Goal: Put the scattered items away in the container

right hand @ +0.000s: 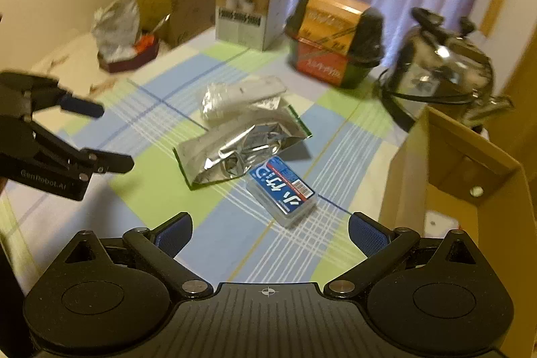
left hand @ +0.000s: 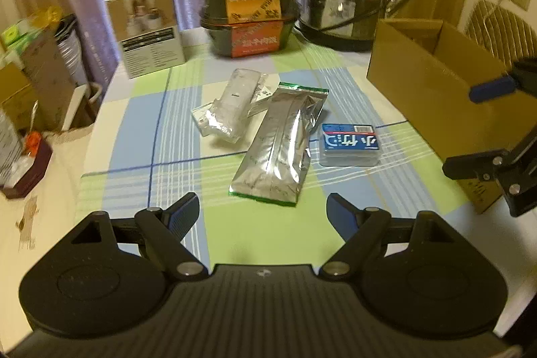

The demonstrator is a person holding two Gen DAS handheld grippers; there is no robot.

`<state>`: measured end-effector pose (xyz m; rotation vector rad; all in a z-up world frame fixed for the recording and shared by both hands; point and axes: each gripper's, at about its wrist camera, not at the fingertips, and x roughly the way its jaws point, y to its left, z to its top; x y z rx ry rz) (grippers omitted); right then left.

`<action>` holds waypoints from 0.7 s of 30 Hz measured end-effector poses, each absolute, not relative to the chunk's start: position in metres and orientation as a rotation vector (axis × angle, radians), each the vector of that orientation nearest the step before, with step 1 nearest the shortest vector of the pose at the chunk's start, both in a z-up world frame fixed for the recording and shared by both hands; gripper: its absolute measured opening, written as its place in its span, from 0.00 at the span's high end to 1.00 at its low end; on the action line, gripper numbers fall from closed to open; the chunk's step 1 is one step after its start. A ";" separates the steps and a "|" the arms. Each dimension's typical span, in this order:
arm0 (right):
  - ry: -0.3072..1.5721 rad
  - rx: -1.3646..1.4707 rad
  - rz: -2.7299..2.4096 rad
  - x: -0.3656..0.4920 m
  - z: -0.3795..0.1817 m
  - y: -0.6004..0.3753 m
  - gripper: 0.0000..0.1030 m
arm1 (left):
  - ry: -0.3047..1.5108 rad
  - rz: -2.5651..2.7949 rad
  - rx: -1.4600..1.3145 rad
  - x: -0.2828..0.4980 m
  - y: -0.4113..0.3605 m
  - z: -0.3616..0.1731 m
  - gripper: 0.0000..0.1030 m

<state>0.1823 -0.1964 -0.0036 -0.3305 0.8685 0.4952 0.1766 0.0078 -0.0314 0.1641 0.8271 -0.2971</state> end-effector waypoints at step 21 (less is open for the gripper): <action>1.106 -0.748 0.832 0.316 -0.091 -0.148 0.18 | 0.819 -0.554 0.331 0.287 -0.023 -0.092 0.23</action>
